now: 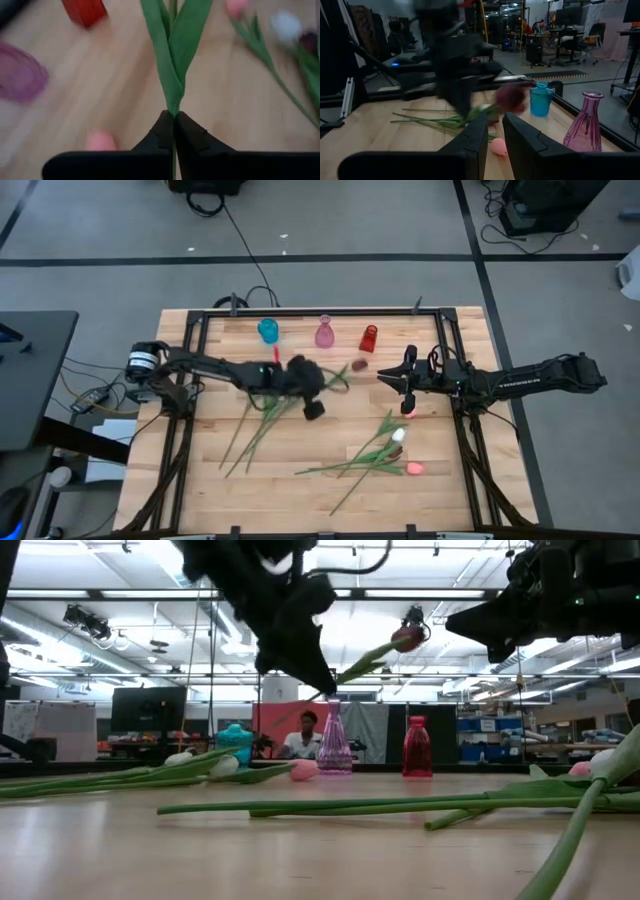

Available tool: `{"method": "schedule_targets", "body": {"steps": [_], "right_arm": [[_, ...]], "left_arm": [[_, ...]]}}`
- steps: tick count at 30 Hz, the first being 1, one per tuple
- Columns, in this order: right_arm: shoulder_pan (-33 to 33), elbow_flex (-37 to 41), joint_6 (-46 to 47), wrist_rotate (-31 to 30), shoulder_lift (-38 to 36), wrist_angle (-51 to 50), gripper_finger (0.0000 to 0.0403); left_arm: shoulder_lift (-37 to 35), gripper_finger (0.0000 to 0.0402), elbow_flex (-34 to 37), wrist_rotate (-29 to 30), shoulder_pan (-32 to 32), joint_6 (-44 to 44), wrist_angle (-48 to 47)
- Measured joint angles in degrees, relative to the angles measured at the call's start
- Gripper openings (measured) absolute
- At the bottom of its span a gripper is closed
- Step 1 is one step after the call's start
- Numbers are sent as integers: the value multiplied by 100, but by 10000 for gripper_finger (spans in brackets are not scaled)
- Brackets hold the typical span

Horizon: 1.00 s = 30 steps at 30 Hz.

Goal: Sort flowers into vase by color
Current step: Put the top right dark red flower into the violet vase

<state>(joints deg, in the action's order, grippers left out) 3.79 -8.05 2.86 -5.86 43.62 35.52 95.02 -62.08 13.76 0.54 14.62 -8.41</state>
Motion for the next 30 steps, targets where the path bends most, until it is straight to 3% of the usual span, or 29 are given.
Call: {"method": "schedule_targets", "body": {"steps": [7,17,23,30], "right_arm": [[-2,0,2,-5,0,-3,75],[-2,0,-2,-10,83,34,75],[9,0,-7,-53,178,53,75],[9,0,-40,-64,227,116,75]], "left_arm": [[-348,8,1160,-42,837,-1255,3077],[-282,9,1239,-168,1435,-1752,5502],[-280,9,1239,-472,1748,-1737,6154],[-275,10,986,-741,2172,-1718,6204]]}}
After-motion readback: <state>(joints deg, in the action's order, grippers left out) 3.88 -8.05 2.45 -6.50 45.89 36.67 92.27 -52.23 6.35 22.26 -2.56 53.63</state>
